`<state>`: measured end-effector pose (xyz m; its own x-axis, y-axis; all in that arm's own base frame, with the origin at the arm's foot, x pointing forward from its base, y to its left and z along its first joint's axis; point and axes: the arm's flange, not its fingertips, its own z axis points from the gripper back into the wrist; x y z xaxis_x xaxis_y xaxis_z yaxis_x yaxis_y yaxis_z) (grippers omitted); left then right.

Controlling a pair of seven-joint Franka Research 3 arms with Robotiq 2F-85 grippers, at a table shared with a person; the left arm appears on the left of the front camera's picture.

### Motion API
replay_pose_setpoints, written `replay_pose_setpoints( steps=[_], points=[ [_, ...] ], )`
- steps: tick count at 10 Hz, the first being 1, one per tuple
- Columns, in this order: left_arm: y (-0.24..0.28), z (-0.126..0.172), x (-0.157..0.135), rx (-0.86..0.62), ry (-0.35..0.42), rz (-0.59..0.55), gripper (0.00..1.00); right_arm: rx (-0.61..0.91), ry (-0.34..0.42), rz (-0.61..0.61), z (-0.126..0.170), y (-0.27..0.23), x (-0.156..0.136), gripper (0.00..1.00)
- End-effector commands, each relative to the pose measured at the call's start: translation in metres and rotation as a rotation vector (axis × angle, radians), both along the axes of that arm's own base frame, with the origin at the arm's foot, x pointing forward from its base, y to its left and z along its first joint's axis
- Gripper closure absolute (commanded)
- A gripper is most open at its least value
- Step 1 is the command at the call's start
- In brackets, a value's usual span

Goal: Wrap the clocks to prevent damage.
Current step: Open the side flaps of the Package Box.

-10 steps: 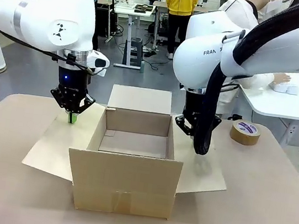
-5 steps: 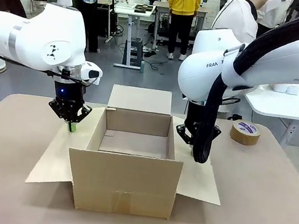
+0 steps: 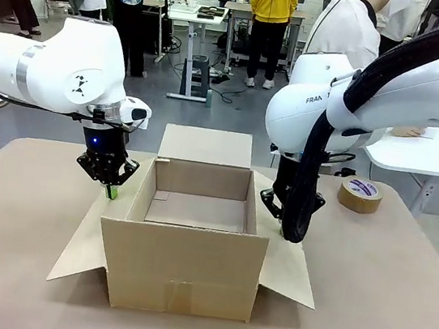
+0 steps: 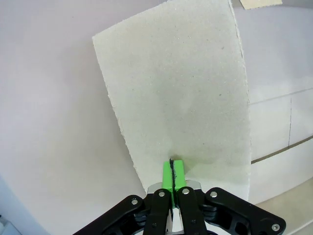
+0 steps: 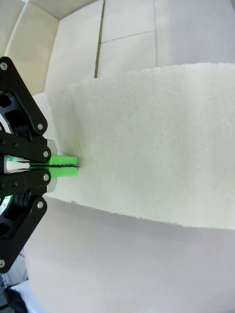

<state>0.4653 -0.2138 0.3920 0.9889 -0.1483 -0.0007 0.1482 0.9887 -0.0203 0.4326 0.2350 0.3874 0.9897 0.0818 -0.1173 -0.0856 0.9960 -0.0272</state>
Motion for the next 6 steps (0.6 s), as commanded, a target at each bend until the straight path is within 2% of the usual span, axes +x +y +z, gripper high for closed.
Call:
replay_pose_setpoints(
  steps=[1,2,6],
  points=[
    [0.003,0.0044,-0.0089,0.018,-0.029,-0.008,1.0,0.07,0.013,0.046,0.0021,-0.0017,-0.0006,0.99],
    [0.0,0.0,0.0,0.0,0.0,0.0,1.0,0.0,0.0,0.0,0.0,0.0,0.0,0.99],
    [0.0,0.0,0.0,0.0,0.0,0.0,1.0,0.0,0.0,0.0,0.0,0.0,0.0,0.99]
  ],
)
